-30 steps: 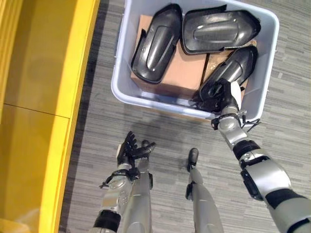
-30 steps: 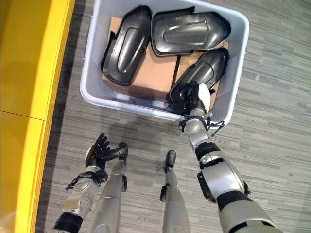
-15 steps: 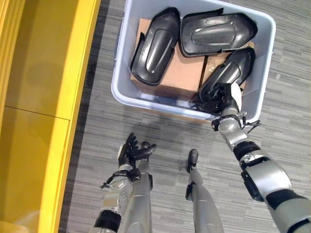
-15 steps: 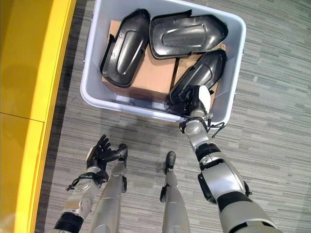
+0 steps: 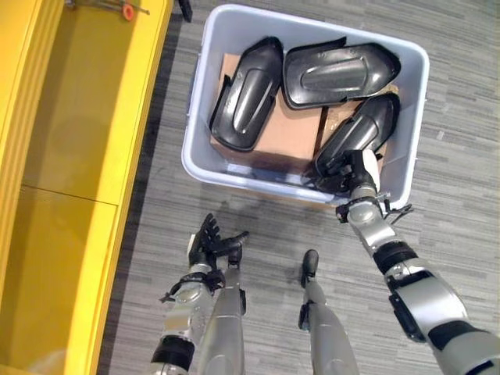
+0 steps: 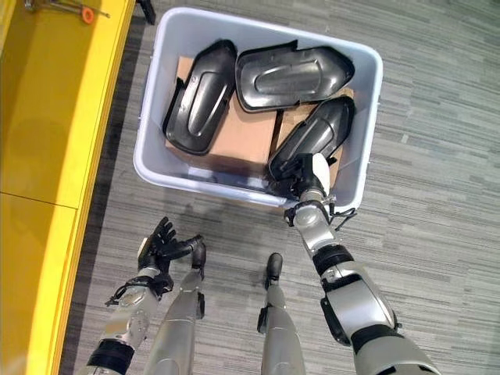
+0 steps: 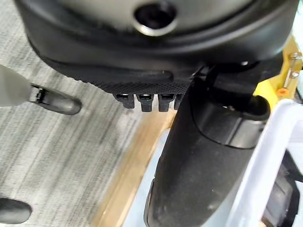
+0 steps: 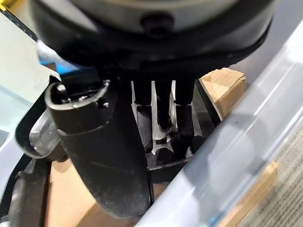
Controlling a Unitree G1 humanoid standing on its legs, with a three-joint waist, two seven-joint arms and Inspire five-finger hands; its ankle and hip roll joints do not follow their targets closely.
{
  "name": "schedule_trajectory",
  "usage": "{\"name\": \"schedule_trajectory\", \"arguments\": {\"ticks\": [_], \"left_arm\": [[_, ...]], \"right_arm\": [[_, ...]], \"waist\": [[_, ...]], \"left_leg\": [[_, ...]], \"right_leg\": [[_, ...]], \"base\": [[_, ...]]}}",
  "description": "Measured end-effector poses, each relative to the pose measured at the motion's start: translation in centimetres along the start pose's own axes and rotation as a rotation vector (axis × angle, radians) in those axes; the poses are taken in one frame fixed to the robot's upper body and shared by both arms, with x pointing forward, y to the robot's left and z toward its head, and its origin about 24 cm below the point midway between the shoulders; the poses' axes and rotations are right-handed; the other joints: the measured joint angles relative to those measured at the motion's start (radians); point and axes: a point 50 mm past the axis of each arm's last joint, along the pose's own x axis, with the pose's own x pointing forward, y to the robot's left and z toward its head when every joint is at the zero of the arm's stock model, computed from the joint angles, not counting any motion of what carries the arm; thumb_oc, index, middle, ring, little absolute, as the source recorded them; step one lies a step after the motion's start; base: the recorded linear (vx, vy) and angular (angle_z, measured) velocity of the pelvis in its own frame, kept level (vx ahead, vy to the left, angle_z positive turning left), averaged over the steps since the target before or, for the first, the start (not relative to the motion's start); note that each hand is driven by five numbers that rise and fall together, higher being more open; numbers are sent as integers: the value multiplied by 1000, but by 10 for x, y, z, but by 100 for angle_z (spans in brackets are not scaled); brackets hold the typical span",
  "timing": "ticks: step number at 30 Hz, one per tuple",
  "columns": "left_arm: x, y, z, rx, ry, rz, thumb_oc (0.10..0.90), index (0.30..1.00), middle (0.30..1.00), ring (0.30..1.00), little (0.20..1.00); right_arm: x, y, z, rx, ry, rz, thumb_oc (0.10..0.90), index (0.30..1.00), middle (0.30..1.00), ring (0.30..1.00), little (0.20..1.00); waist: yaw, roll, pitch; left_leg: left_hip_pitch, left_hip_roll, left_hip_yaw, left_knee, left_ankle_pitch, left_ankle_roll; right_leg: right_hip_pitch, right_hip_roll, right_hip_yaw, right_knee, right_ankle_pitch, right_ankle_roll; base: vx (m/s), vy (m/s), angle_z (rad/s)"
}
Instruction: Move parts from the plastic box to the shelf.
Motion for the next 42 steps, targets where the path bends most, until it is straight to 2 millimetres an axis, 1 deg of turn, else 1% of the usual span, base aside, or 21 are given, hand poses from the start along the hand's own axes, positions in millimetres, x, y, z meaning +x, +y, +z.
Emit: {"name": "schedule_trajectory", "arguments": {"ticks": [1, 4, 6, 8, 13, 16, 17, 20, 25, 32, 38, 42], "left_arm": [[1, -1, 2, 0, -6, -2, 900, 1000, 1000, 1000, 1000], [3, -1, 5, 5, -16, 0, 900, 1000, 1000, 1000, 1000], [2, 0, 5, 31, -17, 2, 900, 1000, 1000, 1000, 1000], [3, 4, 2, 45, -4, 12, 900, 1000, 1000, 1000, 1000], [0, 13, -6, 42, 31, 44, 900, 1000, 1000, 1000, 1000], [-1, 16, -7, 41, 36, 55, 900, 1000, 1000, 1000, 1000], [-1, 17, -7, 42, 38, 55, 900, 1000, 1000, 1000, 1000], [-1, 16, -7, 44, 38, 54, 900, 1000, 1000, 1000, 1000], [-5, 21, -18, 55, 78, 70, 900, 1000, 1000, 1000, 1000], [-6, 22, -21, 75, 88, 73, 900, 1000, 1000, 1000, 1000], [-6, 22, -21, 78, 88, 73, 900, 1000, 1000, 1000, 1000], [-7, 23, -23, 77, 94, 75, 900, 1000, 1000, 1000, 1000]], "right_arm": [[-3, 2, -2, -4, -2, 13, 400, 300, 300, 300, 300], [-5, 3, 3, -64, -49, 15, 400, 300, 300, 300, 300], [-4, 1, 2, -95, -50, 10, 400, 300, 300, 300, 300], [-5, 1, 0, -116, -51, 9, 400, 300, 300, 300, 300], [-14, 0, -10, -144, -60, 13, 400, 300, 300, 300, 300], [-19, -3, -15, -155, -69, 0, 400, 300, 300, 300, 300], [-19, -4, -16, -159, -66, -3, 400, 300, 300, 300, 300], [-19, -6, -17, -154, -62, -10, 400, 300, 300, 300, 300], [-25, -7, -20, -158, -76, -15, 400, 300, 300, 300, 300], [-32, -13, -23, -140, -94, -42, 400, 300, 300, 300, 300], [-32, -21, -14, -164, -143, -72, 400, 300, 300, 300, 300], [-32, -25, -12, -155, -148, -88, 400, 300, 300, 300, 300]], "waist": [[-3, 0, 12], [-3, -2, 50], [0, -2, 51], [3, -7, 64], [1, -14, 70], [0, -20, 74], [-1, -20, 74], [-3, -20, 74], [-15, -19, 79], [-19, -14, 83], [-21, -14, 82], [-22, -13, 82]], "left_leg": [[25, 0, 4, -14, 2, 0], [82, 0, 11, -33, 5, -1], [102, -2, 13, -60, 13, -9], [140, -1, 21, -71, 16, -7], [217, -1, 27, -99, 21, -5], [258, -4, 28, -114, 27, -6], [265, -4, 28, -119, 30, -6], [272, -4, 27, -118, 34, -6], [322, -2, 28, -132, 34, -7], [365, 0, 28, -136, 26, -12], [372, 1, 28, -136, 24, -12], [389, 1, 28, -136, 21, -12]], "right_leg": [[17, 0, 1, 0, -3, -5], [62, -2, 1, 0, -4, -6], [71, -2, 2, 0, -9, -13], [101, -3, 2, 0, -9, -12], [162, -4, 3, 0, -9, -12], [196, -7, 5, -1, -20, -7], [202, -7, 5, -1, -27, -8], [209, -7, 7, -1, -37, 6], [255, -7, 8, -1, -43, 18], [294, -5, 7, -1, -47, 24], [301, -5, 9, -1, -48, 25], [318, -5, 9, -1, -53, 24]], "base": [[0, 0, 0], [-1, 8, -1], [0, 0, 0], [0, 0, 0], [-32, 22, -4], [-2, 4, 1], [-7, 15, 4], [0, 0, 0], [0, 0, 0], [0, 0, 0], [2, -3, -1], [0, 0, 0]]}}
